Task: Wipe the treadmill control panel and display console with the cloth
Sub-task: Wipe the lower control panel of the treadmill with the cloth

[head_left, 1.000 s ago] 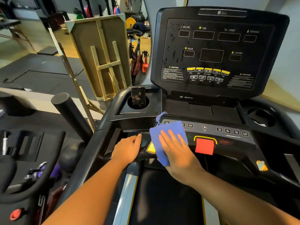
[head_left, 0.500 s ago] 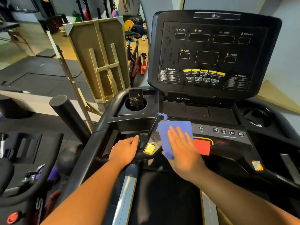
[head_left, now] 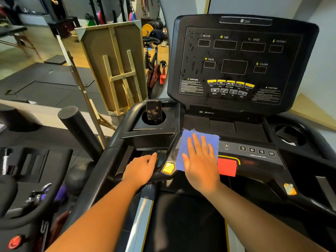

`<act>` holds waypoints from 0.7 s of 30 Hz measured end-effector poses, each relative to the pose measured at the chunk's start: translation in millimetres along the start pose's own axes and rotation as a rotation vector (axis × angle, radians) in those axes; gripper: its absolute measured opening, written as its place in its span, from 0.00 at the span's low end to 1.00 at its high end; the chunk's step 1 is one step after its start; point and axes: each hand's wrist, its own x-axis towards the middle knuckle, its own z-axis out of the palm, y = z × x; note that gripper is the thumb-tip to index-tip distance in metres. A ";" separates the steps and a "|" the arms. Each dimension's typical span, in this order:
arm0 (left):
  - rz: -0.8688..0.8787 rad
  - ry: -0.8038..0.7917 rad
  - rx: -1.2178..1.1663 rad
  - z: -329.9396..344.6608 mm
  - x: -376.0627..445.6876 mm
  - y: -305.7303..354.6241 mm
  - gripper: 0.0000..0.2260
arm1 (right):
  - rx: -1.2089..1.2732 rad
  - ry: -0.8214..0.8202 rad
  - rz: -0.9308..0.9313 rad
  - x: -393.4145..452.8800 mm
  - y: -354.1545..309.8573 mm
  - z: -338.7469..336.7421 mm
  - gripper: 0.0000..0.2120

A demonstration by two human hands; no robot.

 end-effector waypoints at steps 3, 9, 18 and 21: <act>-0.005 0.004 -0.001 -0.2 -0.5 1.7 0.25 | -0.011 -0.001 -0.115 11.6 0.3 -2.4 0.32; -0.014 -0.012 -0.016 -1.1 -0.4 2.7 0.24 | -0.012 -0.002 -0.016 -0.2 22.5 -5.5 0.36; -0.015 0.001 -0.002 -0.2 1.0 2.6 0.24 | 0.107 0.012 -0.020 30.6 -13.1 -6.8 0.40; -0.014 -0.003 -0.002 0.8 2.0 1.0 0.24 | 0.126 0.030 0.009 30.3 -2.6 -7.4 0.39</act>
